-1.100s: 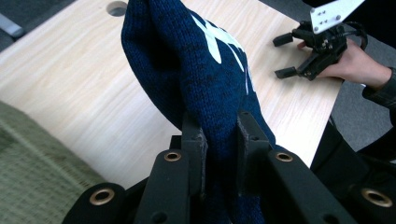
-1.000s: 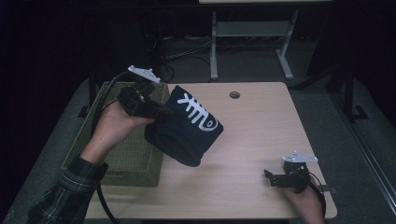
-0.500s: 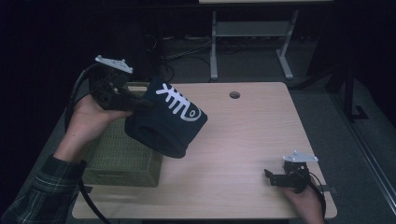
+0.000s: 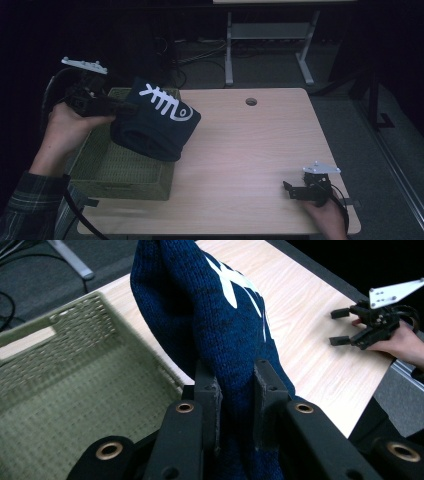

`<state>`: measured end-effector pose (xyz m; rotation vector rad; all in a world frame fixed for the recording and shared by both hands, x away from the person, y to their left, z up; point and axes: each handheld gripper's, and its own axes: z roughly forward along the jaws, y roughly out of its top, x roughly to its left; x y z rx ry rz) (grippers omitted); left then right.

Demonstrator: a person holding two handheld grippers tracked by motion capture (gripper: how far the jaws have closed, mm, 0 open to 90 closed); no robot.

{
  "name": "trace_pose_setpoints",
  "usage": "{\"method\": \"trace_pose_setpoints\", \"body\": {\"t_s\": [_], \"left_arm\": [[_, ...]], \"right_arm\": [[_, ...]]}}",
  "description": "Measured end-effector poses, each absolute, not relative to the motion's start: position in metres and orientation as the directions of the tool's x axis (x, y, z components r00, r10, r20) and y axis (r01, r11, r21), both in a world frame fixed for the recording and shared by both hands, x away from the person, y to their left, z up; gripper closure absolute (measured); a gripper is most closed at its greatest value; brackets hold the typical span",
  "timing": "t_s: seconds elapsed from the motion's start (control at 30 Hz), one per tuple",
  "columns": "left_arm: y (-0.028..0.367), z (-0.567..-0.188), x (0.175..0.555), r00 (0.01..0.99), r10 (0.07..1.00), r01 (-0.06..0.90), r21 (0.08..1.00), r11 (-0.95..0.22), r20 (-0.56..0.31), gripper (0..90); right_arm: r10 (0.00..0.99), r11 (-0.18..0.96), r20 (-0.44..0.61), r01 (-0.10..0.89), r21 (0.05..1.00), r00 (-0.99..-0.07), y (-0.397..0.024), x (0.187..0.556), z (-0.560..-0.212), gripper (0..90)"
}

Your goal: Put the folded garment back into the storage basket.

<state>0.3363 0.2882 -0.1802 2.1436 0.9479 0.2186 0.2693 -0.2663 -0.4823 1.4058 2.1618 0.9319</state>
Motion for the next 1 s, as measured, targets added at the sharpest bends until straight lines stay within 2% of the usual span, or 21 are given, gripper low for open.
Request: {"method": "trace_pose_setpoints", "body": {"t_s": [0.43, 1.0], "left_arm": [[0.326, -0.190, 0.334, 0.643, 0.749, 0.603, 0.709, -0.365, -0.161, 76.8], [0.356, -0.217, 0.339, 0.564, 0.801, 0.665, 0.685, -0.298, -0.200, 76.8]], "right_arm": [[0.910, 0.272, 0.027, 0.645, 0.714, -0.414, -0.266, 0.269, -0.482, 8.4], [0.911, 0.271, 0.025, 0.645, 0.714, -0.411, -0.267, 0.270, -0.482, 8.4]]}}
